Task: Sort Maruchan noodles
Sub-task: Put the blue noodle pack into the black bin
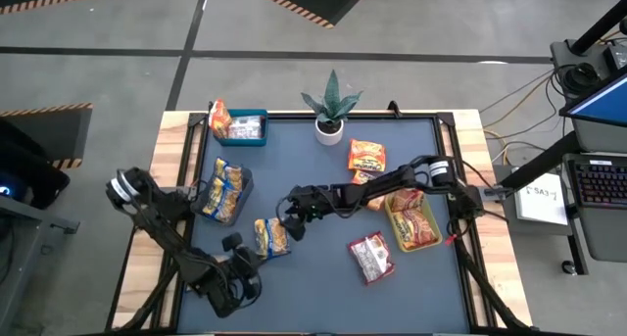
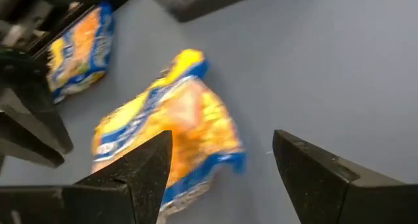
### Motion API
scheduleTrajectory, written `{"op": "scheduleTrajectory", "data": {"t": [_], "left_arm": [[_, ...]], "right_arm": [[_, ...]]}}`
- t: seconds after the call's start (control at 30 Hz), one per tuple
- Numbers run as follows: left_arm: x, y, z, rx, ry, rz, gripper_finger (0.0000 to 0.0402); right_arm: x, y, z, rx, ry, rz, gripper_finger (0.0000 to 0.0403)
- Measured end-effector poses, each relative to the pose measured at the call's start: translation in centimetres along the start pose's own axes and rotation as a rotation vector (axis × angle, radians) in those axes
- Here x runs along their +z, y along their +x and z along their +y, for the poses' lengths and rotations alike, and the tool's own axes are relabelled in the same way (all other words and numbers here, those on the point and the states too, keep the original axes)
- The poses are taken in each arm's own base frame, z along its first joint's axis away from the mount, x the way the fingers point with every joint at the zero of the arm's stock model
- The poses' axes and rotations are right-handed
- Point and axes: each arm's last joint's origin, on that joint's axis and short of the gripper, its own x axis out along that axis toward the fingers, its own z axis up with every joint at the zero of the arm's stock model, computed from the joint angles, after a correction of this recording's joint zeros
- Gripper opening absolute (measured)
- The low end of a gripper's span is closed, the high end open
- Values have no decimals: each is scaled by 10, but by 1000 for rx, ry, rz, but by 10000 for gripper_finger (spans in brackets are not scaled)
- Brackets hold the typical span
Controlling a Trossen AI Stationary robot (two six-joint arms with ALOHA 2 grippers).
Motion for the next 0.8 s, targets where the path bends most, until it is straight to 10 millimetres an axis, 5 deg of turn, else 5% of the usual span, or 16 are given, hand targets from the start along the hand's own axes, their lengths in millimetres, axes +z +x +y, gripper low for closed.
{"op": "scheduleTrajectory", "data": {"t": [0.37, 0.8], "left_arm": [[-17, 8, 14, 88, -17, 90, 36], [-24, 13, 14, 109, -20, 94, 36]], "right_arm": [[-6, 24, -5, 163, 29, -3, 253], [-3, 26, 2, 257, 7, -46, 214]]}}
